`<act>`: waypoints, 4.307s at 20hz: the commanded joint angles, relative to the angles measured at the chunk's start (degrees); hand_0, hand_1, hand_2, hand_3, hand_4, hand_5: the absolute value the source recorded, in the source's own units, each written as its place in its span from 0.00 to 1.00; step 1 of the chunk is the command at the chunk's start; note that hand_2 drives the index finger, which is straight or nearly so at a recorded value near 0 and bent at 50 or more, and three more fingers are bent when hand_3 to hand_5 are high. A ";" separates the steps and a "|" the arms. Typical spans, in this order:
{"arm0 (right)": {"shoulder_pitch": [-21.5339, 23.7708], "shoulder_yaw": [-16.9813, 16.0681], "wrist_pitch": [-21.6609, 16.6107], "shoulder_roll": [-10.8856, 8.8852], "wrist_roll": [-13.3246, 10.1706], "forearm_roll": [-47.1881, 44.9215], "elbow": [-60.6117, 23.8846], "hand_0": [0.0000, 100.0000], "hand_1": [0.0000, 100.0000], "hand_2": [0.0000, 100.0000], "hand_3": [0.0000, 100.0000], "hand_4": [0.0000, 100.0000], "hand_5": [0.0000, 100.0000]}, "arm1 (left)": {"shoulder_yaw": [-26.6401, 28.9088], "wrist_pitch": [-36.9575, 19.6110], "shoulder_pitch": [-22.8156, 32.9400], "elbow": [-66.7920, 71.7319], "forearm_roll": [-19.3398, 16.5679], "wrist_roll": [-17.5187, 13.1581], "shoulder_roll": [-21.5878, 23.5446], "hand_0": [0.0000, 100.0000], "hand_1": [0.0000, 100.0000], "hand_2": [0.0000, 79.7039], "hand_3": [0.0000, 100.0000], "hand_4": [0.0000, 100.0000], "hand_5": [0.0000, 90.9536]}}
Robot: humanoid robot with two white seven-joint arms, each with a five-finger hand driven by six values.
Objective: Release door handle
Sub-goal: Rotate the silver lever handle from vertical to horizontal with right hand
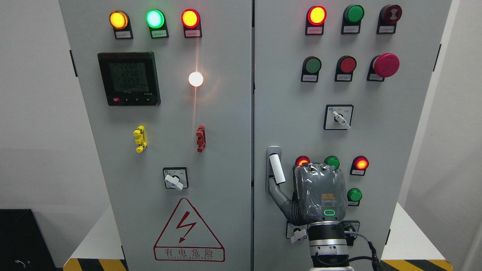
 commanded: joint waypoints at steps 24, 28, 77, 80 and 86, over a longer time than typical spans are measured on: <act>-0.01 -0.48 0.06 0.04 -0.17 0.00 -0.69 0.45 0.36 1.00 1.00 0.98 1.00 | 0.01 0.00 1.14 0.00 0.00 0.01 0.00 0.12 0.56 0.00 0.00 0.00 0.00; 0.17 -0.48 0.06 0.04 -0.26 0.00 -0.69 0.45 0.36 1.00 1.00 0.98 1.00 | -0.08 0.00 1.14 0.00 0.00 0.01 0.00 0.12 0.56 0.00 0.00 0.00 0.00; 0.43 -1.27 -0.03 0.04 -0.87 -0.09 -1.66 0.46 0.38 1.00 1.00 0.99 1.00 | 0.01 0.00 1.14 0.00 0.00 0.01 0.00 0.12 0.56 0.00 0.00 0.00 0.00; 0.43 -1.36 -0.03 0.04 -0.87 -0.09 -1.66 0.46 0.38 1.00 1.00 0.99 1.00 | 0.01 0.00 1.14 0.00 0.00 0.01 0.00 0.12 0.56 0.00 0.00 0.00 0.00; 0.43 -1.62 -0.03 0.04 -0.96 -0.09 -1.66 0.46 0.38 1.00 1.00 0.98 1.00 | 0.01 0.00 1.14 0.00 0.00 0.01 0.00 0.12 0.56 0.00 0.00 0.00 0.00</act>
